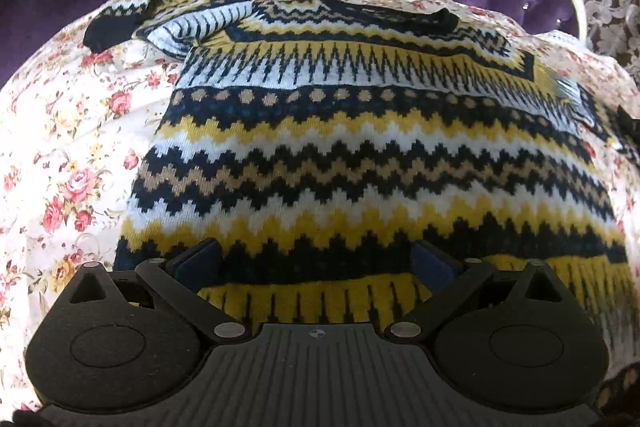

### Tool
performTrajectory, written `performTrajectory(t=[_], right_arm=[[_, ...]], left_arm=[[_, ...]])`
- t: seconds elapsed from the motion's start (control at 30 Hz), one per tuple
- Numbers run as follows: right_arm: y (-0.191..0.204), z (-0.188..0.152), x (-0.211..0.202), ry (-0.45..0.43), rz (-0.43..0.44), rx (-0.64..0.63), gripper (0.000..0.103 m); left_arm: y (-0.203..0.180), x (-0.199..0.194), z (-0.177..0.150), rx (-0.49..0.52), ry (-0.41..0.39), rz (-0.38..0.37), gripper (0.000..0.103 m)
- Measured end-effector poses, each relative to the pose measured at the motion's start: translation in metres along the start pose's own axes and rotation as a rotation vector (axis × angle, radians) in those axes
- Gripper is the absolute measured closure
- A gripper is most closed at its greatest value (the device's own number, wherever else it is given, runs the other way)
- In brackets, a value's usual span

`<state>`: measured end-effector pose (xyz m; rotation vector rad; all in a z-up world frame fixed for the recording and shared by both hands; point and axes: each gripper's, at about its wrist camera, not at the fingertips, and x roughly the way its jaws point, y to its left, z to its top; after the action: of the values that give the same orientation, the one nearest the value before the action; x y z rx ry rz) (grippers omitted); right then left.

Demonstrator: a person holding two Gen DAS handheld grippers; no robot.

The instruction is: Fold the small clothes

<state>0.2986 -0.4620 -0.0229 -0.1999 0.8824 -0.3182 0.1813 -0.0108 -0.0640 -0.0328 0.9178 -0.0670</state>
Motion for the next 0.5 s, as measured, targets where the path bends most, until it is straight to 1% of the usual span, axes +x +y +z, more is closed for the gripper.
performTrajectory(t=[0.03,0.07,0.1,0.13,0.17,0.2,0.23,0.3,0.4,0.5], right_arm=[[-0.001,-0.001,0.003,0.004,-0.005,-0.001,0.015],[-0.004,-0.002,0.004,-0.009,0.006,0.015,0.016],[-0.008,-0.002,0.005,-0.006,0.017,0.034,0.022],[-0.013,-0.001,0.007,-0.004,0.044,0.057,0.036],[-0.02,-0.001,0.007,0.0,0.084,0.088,0.046],[-0.024,0.0,0.008,0.004,0.1,0.117,0.07],[-0.029,0.001,0.008,0.014,0.094,0.147,0.085],[-0.04,0.005,0.007,0.032,0.096,0.208,0.092],[-0.056,0.013,-0.004,0.031,0.131,0.318,0.092],[-0.06,0.032,-0.027,0.002,0.214,0.393,0.092]], left_arm=[[0.0,-0.001,-0.001,0.004,-0.007,0.0,0.001],[0.0,-0.001,-0.002,0.006,-0.012,-0.002,0.001],[0.0,0.0,-0.002,0.011,-0.013,-0.006,0.001],[0.0,0.0,-0.002,0.015,-0.012,-0.01,0.001],[0.001,0.0,-0.002,0.016,-0.012,-0.015,0.001],[0.001,0.0,-0.002,0.017,-0.01,-0.02,0.001],[0.001,0.001,-0.002,0.018,-0.008,-0.022,0.001],[0.002,0.001,-0.002,0.018,-0.001,-0.026,0.001],[0.002,0.003,-0.002,0.016,0.001,-0.027,0.0],[0.002,0.004,-0.003,0.012,-0.001,-0.03,0.0]])
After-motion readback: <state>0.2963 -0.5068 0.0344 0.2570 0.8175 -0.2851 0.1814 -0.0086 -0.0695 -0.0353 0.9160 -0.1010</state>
